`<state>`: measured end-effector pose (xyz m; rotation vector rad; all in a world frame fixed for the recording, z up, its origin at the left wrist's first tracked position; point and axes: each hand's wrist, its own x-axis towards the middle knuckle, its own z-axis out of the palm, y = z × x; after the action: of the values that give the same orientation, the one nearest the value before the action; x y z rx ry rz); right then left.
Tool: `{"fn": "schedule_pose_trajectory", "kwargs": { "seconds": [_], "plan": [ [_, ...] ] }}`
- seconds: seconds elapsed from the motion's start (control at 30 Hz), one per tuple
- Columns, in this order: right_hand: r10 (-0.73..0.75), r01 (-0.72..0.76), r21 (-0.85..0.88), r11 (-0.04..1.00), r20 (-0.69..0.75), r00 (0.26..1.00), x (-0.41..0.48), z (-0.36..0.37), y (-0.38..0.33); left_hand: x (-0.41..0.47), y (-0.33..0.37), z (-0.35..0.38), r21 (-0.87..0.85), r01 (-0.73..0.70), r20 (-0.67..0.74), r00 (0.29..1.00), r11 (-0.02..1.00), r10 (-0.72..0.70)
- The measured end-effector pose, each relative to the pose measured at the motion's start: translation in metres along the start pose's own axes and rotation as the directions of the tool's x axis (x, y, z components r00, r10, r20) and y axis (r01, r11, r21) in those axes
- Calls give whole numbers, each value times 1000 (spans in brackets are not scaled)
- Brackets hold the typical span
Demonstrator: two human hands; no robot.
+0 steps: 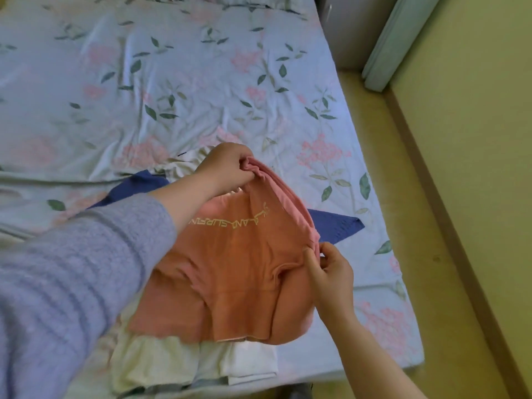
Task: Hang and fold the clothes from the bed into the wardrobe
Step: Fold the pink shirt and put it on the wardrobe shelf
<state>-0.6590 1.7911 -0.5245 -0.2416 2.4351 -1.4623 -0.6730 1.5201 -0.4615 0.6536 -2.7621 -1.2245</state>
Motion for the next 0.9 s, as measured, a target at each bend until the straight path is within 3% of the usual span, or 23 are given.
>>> {"fn": "schedule_pose_trajectory", "kwargs": {
  "seconds": [0.17, 0.4, 0.57, 0.77, 0.9],
  "plan": [
    [-112, 112, 13, 994, 42, 993, -30, 33, -52, -34, -25, -51, -6, 40, -141, 989, 999, -41],
    [-113, 103, 73, 992, 167, 979, -69, 92, -99, -73, -83, -100, -8, 91, -204, 975, 996, -91],
    [-201, 195, 47, 980, 231, 952, -89, 147, -120, -96, -133, -129, 11, 153, -231, 962, 988, -147],
    [-201, 190, 66, 979, 338, 919, -105, 219, -134, -110, -206, -142, -117, 318, -246, 908, 941, -338],
    [-103, 113, 10, 994, 498, 861, -108, 264, -126, -115, -255, -141, -280, 478, -251, 801, 833, -544]
  ]
}}
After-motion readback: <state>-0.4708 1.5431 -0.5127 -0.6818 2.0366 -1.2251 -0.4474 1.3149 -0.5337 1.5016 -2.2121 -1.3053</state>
